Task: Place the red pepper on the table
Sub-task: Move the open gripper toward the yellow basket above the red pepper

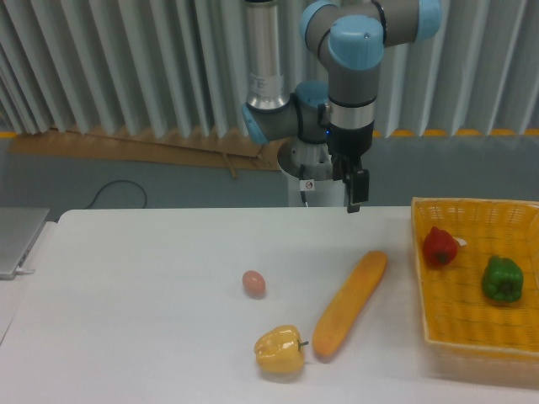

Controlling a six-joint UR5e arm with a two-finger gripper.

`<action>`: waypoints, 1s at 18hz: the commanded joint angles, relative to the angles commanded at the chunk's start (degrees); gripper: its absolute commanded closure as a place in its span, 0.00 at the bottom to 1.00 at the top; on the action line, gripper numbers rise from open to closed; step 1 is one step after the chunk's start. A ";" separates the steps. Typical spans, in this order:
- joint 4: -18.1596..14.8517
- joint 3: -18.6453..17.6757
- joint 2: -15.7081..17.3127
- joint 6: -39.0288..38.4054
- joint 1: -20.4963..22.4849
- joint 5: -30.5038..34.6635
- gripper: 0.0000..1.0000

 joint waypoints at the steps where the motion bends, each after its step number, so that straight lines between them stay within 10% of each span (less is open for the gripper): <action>1: 0.06 -0.30 0.00 -0.02 0.00 0.03 0.00; 18: 0.15 -0.65 -0.26 0.07 0.00 -0.24 0.00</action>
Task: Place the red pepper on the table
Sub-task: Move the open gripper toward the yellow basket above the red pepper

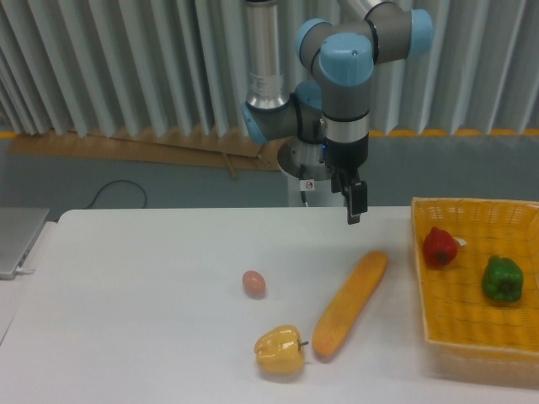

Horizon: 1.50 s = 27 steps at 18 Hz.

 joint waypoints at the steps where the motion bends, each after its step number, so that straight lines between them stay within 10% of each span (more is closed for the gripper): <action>1: 0.00 0.00 -0.09 0.00 0.00 0.00 0.00; 7: 1.76 -0.17 -2.02 -9.23 0.00 0.61 0.00; 27: 1.58 -0.88 1.05 12.30 3.60 2.63 0.00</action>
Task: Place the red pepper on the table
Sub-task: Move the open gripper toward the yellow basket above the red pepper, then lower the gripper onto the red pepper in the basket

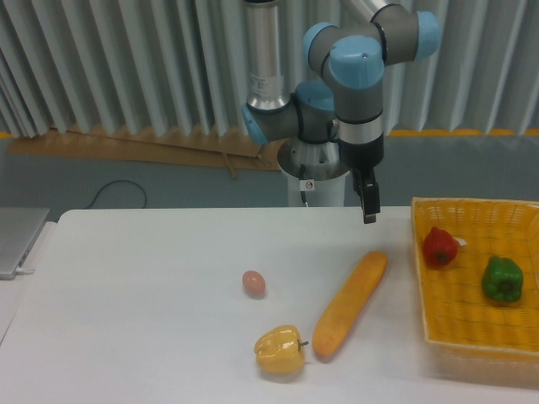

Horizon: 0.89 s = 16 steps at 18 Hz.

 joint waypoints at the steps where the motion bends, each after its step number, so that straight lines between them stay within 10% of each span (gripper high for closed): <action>1: 0.00 0.09 -0.09 0.00 0.00 -0.09 0.00; 16: 7.65 0.35 -8.61 8.04 9.40 0.09 0.00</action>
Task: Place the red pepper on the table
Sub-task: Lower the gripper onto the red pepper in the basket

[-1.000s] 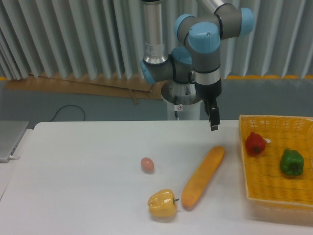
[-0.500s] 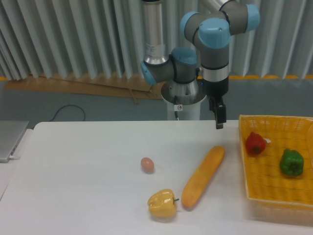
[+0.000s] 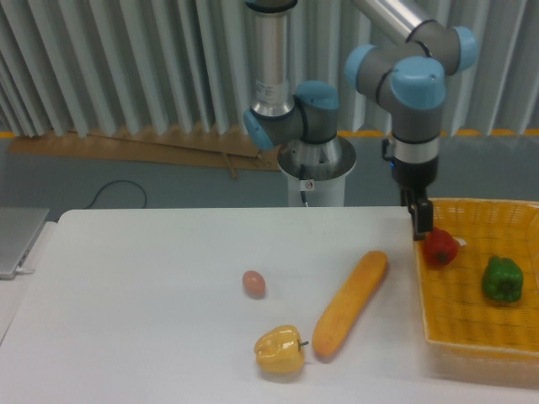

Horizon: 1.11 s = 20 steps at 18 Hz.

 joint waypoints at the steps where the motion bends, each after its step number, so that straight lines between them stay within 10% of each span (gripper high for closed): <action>1: 0.09 0.00 0.00 -6.57 0.44 -0.61 0.00; 13: 0.18 -0.70 0.17 -9.08 14.58 -2.28 0.00; 20: 3.15 -3.86 0.17 -38.94 15.12 -5.71 0.00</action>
